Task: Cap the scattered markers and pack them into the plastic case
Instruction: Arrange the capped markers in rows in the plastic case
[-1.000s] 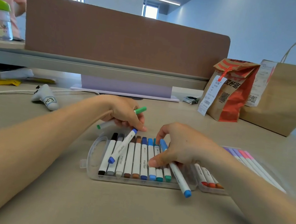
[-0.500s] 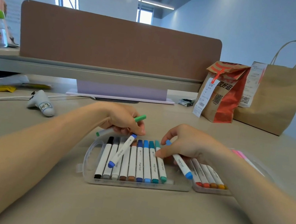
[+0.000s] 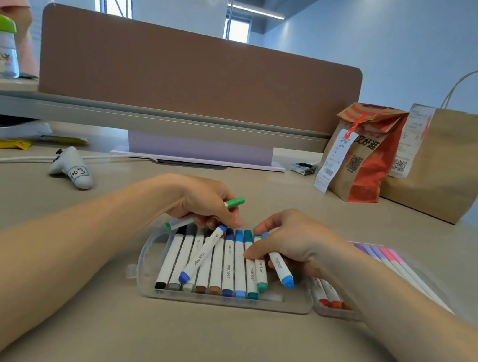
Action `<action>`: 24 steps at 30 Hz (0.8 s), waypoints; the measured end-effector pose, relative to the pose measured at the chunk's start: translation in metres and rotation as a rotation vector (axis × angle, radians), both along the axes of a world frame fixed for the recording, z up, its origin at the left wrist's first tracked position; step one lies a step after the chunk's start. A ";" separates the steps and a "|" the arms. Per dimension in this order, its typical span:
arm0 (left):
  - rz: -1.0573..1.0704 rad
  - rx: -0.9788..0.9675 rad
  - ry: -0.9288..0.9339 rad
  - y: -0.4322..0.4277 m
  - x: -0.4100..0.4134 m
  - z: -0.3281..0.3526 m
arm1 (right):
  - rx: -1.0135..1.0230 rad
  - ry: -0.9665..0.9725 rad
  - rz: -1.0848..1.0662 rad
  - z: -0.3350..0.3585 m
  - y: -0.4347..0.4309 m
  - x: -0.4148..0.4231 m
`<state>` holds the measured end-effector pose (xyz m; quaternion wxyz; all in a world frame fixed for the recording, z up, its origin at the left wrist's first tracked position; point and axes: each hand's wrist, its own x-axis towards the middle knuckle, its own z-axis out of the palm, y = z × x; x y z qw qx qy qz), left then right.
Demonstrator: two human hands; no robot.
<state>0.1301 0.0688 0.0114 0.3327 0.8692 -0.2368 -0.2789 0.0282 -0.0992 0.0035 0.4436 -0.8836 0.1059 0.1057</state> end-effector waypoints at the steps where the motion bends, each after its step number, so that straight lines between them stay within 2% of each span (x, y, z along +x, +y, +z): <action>1: -0.001 -0.004 0.002 0.000 0.000 0.000 | 0.011 0.004 -0.006 -0.001 -0.001 0.001; 5: 0.009 -0.020 0.011 0.002 0.000 0.000 | 0.052 -0.014 -0.039 -0.003 -0.003 0.002; 14: 0.035 -0.054 0.026 0.003 0.001 -0.002 | -0.001 -0.017 -0.040 -0.001 0.008 0.002; 21: 0.030 -0.114 0.111 0.011 0.006 0.004 | 0.038 -0.051 -0.020 -0.004 0.010 -0.003; 24: 0.172 -0.055 -0.048 0.027 0.016 0.016 | -0.021 -0.088 0.025 -0.003 0.010 -0.004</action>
